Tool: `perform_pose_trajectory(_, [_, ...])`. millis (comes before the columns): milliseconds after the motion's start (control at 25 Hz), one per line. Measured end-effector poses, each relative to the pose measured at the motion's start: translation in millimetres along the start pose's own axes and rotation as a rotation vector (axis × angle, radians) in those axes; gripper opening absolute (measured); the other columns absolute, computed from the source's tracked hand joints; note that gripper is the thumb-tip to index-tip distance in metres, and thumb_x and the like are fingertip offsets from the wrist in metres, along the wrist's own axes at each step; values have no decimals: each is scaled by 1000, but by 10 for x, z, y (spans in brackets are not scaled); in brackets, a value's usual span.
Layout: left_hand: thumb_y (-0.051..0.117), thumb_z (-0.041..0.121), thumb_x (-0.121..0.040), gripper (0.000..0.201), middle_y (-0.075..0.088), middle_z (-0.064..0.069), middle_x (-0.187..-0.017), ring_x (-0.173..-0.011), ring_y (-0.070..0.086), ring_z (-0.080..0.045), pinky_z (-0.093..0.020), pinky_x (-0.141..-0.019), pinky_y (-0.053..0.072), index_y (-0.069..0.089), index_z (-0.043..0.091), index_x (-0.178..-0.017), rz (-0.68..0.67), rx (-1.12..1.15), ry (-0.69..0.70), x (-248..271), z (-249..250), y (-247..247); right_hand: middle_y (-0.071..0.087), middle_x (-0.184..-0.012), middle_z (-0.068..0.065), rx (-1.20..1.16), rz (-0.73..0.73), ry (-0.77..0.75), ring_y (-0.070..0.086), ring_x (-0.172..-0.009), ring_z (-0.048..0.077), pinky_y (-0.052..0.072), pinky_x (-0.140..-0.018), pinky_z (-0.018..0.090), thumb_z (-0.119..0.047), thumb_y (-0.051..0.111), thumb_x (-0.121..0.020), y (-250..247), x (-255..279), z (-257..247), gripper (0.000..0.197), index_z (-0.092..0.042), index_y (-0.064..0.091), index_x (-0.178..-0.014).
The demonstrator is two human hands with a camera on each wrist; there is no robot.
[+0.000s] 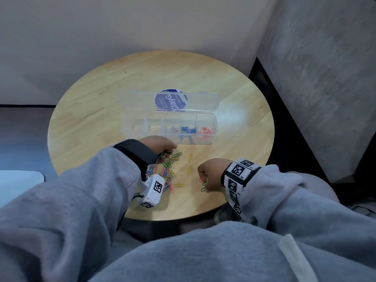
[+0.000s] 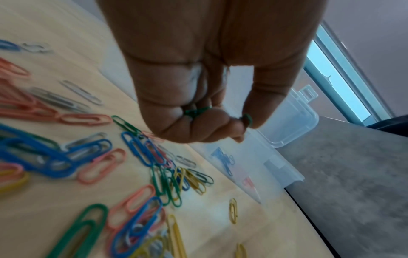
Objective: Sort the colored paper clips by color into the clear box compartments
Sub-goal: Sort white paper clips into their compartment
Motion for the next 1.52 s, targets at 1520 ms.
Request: perform_pose_trajectory(1520, [68,25,-81,15,60,-5,-100,-84,47,-18,-23,-60,33,57,23,-89,5,-1315,370,-148,-103,-92,50,-70,14,-1312,21,256,53,-58,19,51,-42,18,7,36,-92,-235,-252,254,24,-2,55,-80])
Point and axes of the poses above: each hand's wrist, its own x-axis away from the middle knuckle, its own y-axis out of the palm, z = x × y, the point moved 2 cm from there along -x, towards the middle knuckle
